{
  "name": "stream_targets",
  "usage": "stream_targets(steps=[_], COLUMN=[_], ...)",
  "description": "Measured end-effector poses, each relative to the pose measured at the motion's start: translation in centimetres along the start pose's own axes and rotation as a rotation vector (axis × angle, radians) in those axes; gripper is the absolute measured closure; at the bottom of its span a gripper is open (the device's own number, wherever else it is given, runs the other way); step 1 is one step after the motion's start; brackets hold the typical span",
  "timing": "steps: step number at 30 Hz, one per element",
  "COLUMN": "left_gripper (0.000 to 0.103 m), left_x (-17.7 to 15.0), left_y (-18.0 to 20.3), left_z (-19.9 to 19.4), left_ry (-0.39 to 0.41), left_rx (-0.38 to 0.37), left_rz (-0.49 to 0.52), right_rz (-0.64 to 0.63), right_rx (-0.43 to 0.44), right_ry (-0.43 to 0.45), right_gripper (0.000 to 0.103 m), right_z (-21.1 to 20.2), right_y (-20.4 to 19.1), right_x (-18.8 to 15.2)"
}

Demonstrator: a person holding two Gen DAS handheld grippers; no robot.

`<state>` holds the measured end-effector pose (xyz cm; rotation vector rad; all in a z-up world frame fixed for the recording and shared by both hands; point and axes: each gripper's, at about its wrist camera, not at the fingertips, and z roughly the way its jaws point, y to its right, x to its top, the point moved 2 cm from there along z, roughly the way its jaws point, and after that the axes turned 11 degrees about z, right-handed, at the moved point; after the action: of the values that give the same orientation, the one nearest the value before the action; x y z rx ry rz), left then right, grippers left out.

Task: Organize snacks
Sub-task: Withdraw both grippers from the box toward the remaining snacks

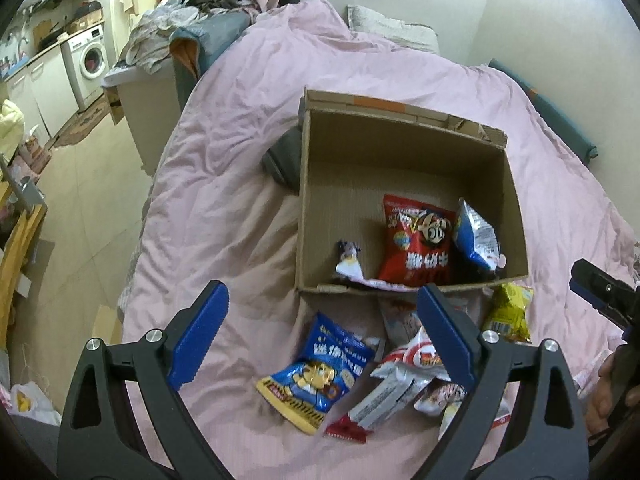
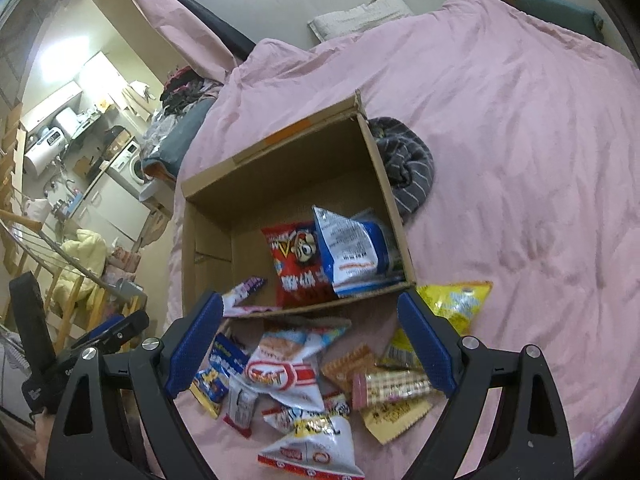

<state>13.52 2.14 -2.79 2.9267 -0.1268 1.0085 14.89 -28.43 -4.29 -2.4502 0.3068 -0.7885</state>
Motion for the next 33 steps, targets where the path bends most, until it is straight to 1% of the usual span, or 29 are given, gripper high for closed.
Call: stream_targets(steps=[8, 14, 16, 18, 21, 22, 23, 24, 25, 28, 31, 33], left_gripper=[0.01, 0.01, 0.01, 0.01, 0.012, 0.017, 0.024, 0.026, 0.028, 0.029, 0.03, 0.034], left_x=[-1.8, -3.6, -4.2, -4.8, -5.6, -5.8, -6.1, -6.3, -6.5, -7.3, -7.9, -8.1], left_y=[-0.8, -0.7, -0.8, -0.5, 1.6, 2.6, 3.7, 4.5, 5.3, 7.4, 8.8, 9.5], left_z=[0.4, 1.8, 2.5, 3.0, 4.0, 4.2, 4.5, 4.9, 5.2, 6.2, 7.5, 8.1], left_ry=[-0.057, -0.125, -0.165, -0.195, -0.254, -0.268, -0.283, -0.296, -0.309, -0.337, -0.371, -0.383], left_rx=[0.007, -0.014, -0.023, -0.048, -0.109, -0.129, -0.149, -0.16, -0.167, -0.164, -0.155, -0.15], left_rz=[-0.036, -0.007, 0.002, 0.02, 0.112, 0.147, 0.19, 0.222, 0.253, 0.33, 0.374, 0.396], right_rz=[0.01, 0.032, 0.063, 0.099, 0.128, 0.13, 0.131, 0.134, 0.135, 0.13, 0.13, 0.134], right_rx=[-0.057, -0.13, -0.137, -0.132, -0.123, -0.126, -0.127, -0.127, -0.125, -0.126, -0.126, -0.126], right_ry=[-0.035, -0.096, -0.108, -0.122, -0.128, -0.129, -0.131, -0.135, -0.139, -0.146, -0.148, -0.151], right_gripper=[0.012, 0.012, 0.012, 0.012, 0.012, 0.012, 0.012, 0.012, 0.012, 0.012, 0.012, 0.012], right_z=[0.1, 0.5, 0.4, 0.4, 0.5, 0.6, 0.7, 0.9, 1.0, 1.1, 1.0, 1.0], right_y=[1.6, 4.0, 4.9, 5.5, 5.8, 5.8, 5.9, 5.8, 5.8, 5.7, 5.8, 5.8], right_x=[-1.1, -2.2, -2.3, -2.4, -2.3, -2.2, -2.2, -2.2, -2.2, -2.2, -2.2, -2.2])
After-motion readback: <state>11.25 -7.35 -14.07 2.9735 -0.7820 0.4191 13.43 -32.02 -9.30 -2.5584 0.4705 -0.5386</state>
